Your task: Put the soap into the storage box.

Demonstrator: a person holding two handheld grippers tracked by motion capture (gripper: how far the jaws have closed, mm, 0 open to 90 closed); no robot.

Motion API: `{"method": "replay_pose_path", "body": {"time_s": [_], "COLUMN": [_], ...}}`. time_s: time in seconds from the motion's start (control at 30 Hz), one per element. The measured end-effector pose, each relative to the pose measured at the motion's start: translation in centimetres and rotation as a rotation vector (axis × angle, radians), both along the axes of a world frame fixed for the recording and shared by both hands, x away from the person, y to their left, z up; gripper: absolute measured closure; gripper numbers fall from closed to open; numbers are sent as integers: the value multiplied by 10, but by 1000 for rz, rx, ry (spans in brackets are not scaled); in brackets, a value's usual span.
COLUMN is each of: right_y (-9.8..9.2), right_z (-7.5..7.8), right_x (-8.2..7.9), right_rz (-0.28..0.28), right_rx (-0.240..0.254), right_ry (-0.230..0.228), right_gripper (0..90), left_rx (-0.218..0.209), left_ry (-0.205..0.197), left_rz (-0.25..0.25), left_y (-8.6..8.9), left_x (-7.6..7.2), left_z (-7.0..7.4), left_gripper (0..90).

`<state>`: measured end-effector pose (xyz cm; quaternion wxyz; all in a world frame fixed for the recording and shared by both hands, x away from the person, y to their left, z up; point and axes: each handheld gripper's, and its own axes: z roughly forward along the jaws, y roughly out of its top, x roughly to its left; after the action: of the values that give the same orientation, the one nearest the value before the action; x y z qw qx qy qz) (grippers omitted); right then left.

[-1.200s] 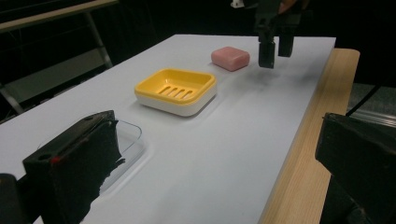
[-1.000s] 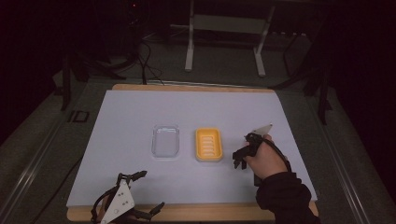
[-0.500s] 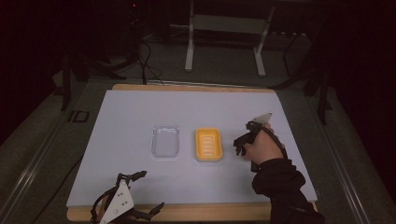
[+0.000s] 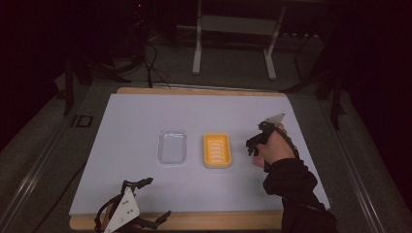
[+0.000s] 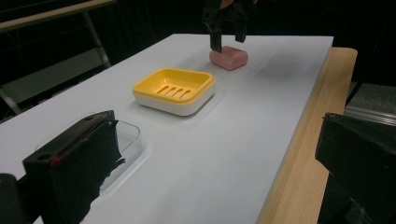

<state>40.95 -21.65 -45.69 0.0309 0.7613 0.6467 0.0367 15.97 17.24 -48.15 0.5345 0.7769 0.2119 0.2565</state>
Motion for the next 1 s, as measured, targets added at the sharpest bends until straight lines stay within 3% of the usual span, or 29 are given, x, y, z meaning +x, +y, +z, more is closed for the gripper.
{"method": "replay_pose_path", "body": {"time_s": [0.5,1.0], "right_y": [-7,-12], "right_z": [-17,-34], "right_x": [11,14], "right_rz": [-28,-3], "right_rx": [8,-13], "right_ry": [-27,-16], "right_gripper": [231,237], "left_rx": [6,12], "left_ry": [2,2], "left_rz": [-3,-3], "left_y": [0,-1], "left_x": [0,0], "left_z": [0,-1], "left_gripper": [5,5]}}
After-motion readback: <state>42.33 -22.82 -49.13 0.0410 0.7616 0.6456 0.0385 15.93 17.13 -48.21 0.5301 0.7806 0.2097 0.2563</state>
